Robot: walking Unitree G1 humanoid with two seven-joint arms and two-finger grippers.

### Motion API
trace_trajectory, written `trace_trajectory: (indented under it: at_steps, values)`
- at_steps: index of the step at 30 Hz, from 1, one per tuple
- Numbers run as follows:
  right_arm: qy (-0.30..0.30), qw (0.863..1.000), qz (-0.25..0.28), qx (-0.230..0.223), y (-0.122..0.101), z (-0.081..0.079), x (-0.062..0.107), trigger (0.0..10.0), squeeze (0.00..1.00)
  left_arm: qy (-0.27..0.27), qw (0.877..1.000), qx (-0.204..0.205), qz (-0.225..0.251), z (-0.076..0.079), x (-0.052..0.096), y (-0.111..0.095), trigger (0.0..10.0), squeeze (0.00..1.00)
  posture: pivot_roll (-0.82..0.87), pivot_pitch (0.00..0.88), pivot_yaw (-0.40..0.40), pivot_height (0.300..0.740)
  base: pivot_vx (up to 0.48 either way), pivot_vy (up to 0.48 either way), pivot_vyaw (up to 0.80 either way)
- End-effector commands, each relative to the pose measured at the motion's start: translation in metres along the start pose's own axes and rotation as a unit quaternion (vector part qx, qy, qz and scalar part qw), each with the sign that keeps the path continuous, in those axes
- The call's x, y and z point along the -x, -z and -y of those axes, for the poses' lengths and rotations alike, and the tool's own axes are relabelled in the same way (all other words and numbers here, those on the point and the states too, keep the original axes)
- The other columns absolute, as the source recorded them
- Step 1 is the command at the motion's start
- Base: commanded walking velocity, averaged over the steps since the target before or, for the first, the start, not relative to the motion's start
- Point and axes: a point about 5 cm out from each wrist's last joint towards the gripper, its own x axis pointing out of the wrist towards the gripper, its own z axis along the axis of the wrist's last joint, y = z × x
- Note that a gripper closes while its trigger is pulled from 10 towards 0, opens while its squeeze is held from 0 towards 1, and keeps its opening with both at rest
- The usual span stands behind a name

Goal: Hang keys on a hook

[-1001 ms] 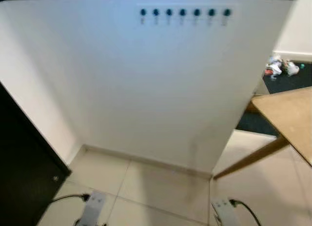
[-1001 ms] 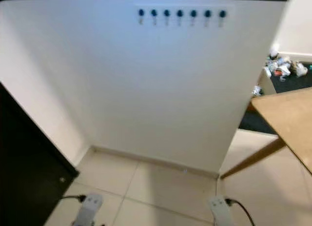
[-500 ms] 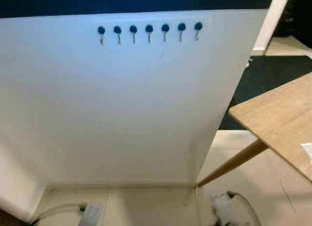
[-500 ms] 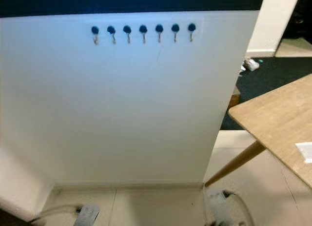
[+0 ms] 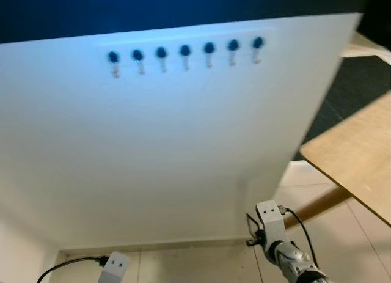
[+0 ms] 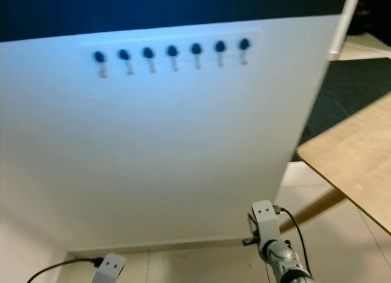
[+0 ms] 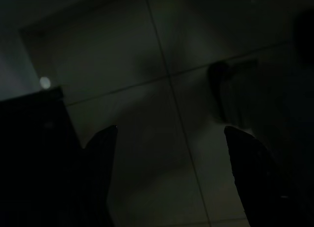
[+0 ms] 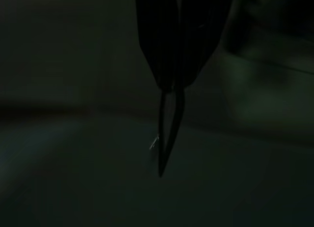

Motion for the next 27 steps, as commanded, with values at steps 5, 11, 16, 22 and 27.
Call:
trace_trajectory:
  at_steps: [5,11,16,22,27]
  values:
    - [-0.097,0.990,0.088,-0.045,-0.036,-0.005,-0.003,10.0,0.00,-0.009,1.000,-0.006,0.001,-0.006,0.001,-0.001,10.0,0.00,-0.09,0.032,0.085,0.740,0.000,0.000,0.00]
    - [-0.188,0.961,0.178,-0.098,-0.077,-0.008,-0.002,10.0,0.00,-0.010,1.000,-0.007,0.001,-0.006,0.001,-0.001,10.0,0.00,-0.11,0.040,0.094,0.740,0.000,0.000,0.00]
    - [-0.249,0.937,0.217,-0.113,-0.093,-0.015,0.001,10.0,0.00,-0.009,1.000,-0.009,0.002,-0.006,0.001,-0.001,10.0,0.00,-0.11,0.040,0.094,0.740,0.000,0.000,0.00]
    - [-0.365,0.895,0.240,-0.093,-0.107,-0.034,0.007,10.0,0.00,-0.010,1.000,-0.010,0.002,-0.007,0.001,-0.001,10.0,0.00,-0.11,0.040,0.094,0.740,0.000,0.000,0.00]
    - [-0.452,0.856,0.241,-0.069,-0.112,-0.048,0.015,10.0,0.00,-0.011,1.000,-0.008,0.002,-0.007,0.001,0.000,10.0,0.00,-0.10,0.045,0.096,0.740,0.000,0.000,0.00]
